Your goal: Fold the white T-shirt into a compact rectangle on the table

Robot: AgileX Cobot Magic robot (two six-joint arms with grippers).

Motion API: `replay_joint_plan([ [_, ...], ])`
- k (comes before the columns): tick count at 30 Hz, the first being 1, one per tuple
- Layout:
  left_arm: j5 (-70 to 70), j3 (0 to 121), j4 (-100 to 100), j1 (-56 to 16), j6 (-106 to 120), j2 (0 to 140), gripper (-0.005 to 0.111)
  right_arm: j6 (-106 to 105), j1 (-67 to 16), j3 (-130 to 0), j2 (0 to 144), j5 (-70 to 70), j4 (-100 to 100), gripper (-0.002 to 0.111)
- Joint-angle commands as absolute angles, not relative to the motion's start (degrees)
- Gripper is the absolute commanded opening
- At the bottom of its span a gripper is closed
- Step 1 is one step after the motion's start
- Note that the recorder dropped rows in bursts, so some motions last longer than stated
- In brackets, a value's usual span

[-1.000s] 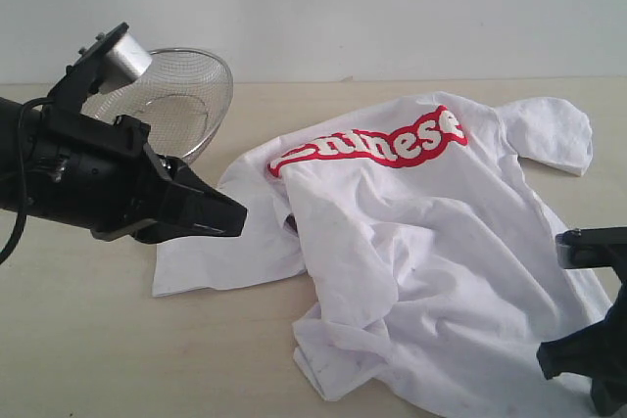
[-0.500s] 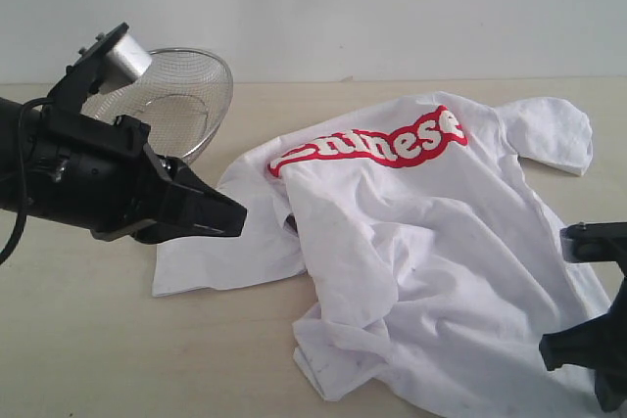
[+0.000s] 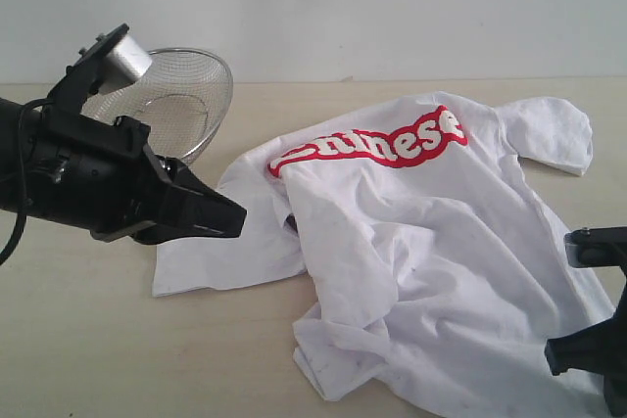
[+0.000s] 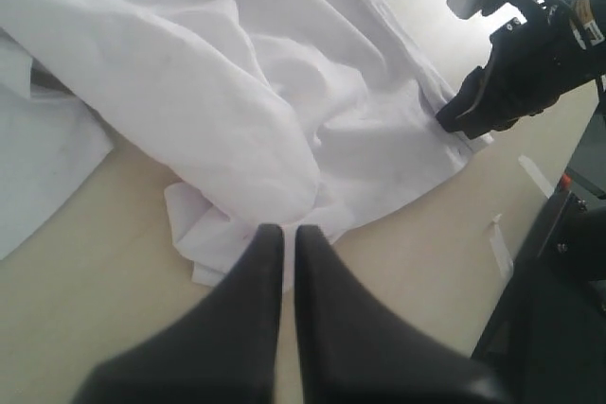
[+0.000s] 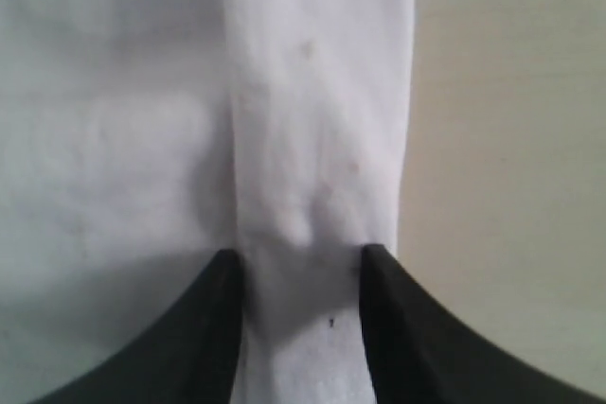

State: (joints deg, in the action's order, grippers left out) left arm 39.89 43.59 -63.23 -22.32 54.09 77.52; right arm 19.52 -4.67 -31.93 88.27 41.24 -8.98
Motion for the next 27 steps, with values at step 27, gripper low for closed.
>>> replay_joint_plan([
  [27, 40.64, 43.45, -61.84, -22.57, 54.05, 77.21, 0.004, 25.60, 1.35, -32.88, 86.59, 47.84, -16.27, 0.000],
])
